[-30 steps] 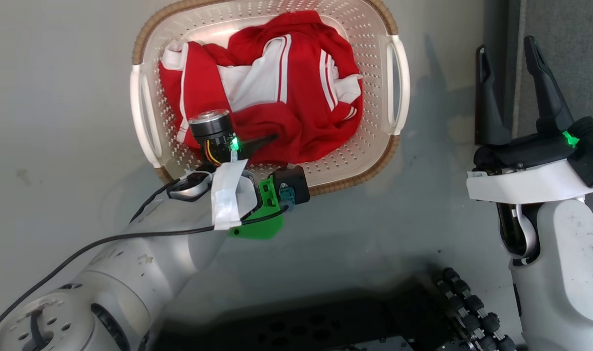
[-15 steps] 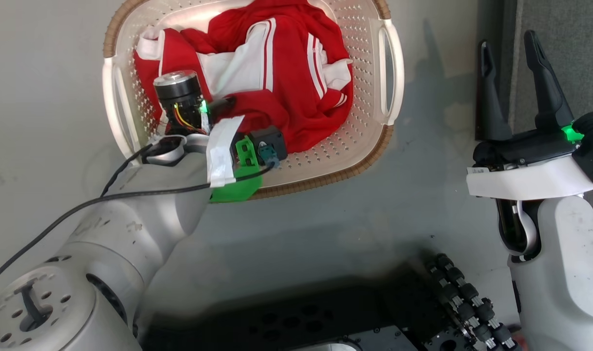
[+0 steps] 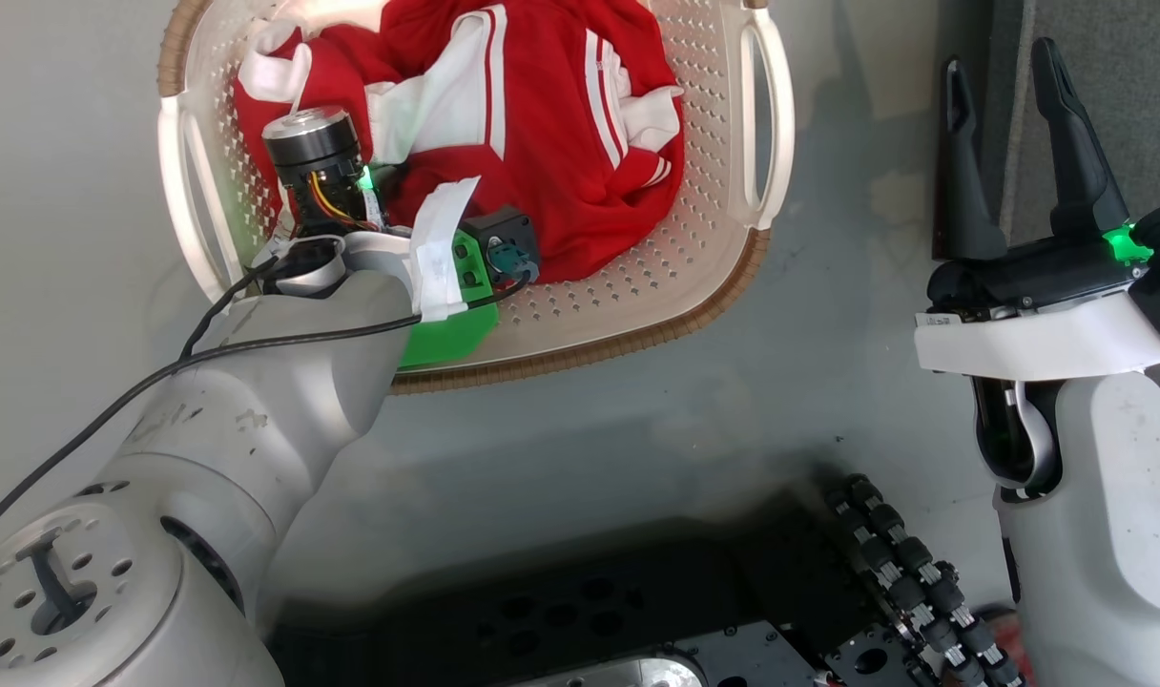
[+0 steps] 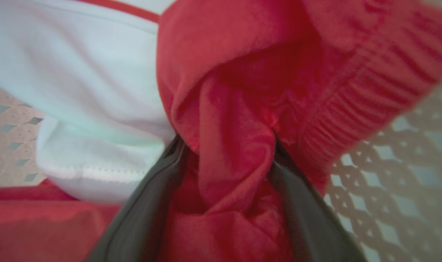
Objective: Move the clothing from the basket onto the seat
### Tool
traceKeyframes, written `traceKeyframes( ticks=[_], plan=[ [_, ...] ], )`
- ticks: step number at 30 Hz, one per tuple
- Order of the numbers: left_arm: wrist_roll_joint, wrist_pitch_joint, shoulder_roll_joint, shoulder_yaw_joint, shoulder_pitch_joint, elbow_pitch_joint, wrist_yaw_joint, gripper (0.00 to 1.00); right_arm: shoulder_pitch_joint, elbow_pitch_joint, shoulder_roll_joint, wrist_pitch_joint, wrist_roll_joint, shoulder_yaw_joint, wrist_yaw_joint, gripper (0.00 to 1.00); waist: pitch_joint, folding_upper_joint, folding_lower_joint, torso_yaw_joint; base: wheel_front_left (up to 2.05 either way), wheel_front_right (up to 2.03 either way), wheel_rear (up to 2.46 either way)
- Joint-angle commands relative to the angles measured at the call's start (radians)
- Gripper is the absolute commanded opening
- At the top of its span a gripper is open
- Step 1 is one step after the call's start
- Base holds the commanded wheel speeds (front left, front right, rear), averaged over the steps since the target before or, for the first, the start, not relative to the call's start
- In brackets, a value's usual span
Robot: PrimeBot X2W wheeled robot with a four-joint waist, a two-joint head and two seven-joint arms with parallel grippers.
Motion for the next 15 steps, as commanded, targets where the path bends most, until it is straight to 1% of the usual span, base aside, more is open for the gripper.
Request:
traceKeyframes(
  ticks=[1, 2, 3, 4, 9, 15],
  plan=[
    [-0.008, 0.010, 0.002, 0.001, -0.014, 0.005, 0.000, 1.00, -0.008, -0.003, -0.003, -0.002, 0.005, -0.002, -0.001, 1.00, 0.006, -0.0001, -0.0001, -0.003, 0.00, 0.00, 0.00],
    [-0.008, 0.014, 0.004, 0.001, -0.018, 0.007, 0.000, 0.51, -0.008, -0.003, -0.003, -0.002, 0.007, -0.002, -0.001, 1.00, 0.009, -0.0001, -0.0001, -0.003, 0.00, 0.00, 0.00],
    [-0.007, 0.023, 0.005, 0.001, -0.020, 0.009, 0.000, 0.12, -0.007, -0.003, -0.003, -0.002, 0.008, -0.001, -0.001, 1.00, 0.010, -0.0001, -0.0001, -0.003, 0.00, 0.00, 0.00],
    [-0.017, 0.027, 0.005, 0.001, -0.021, 0.010, 0.000, 0.00, -0.006, -0.003, -0.003, -0.002, 0.009, -0.002, -0.001, 1.00, 0.011, -0.0001, -0.0001, -0.002, 0.00, 0.00, 0.00],
    [-0.038, 0.024, 0.004, 0.001, -0.012, -0.003, 0.000, 0.00, -0.005, 0.008, -0.003, -0.002, 0.011, -0.003, -0.001, 1.00, 0.002, -0.0001, -0.0001, 0.001, 0.00, 0.00, 0.00],
    [-0.082, 0.001, 0.002, 0.001, 0.021, -0.054, 0.000, 0.00, -0.005, 0.019, -0.003, -0.002, 0.002, 0.000, -0.001, 1.00, -0.051, -0.0001, -0.0001, 0.010, 0.00, 0.00, 0.00]
  ],
)
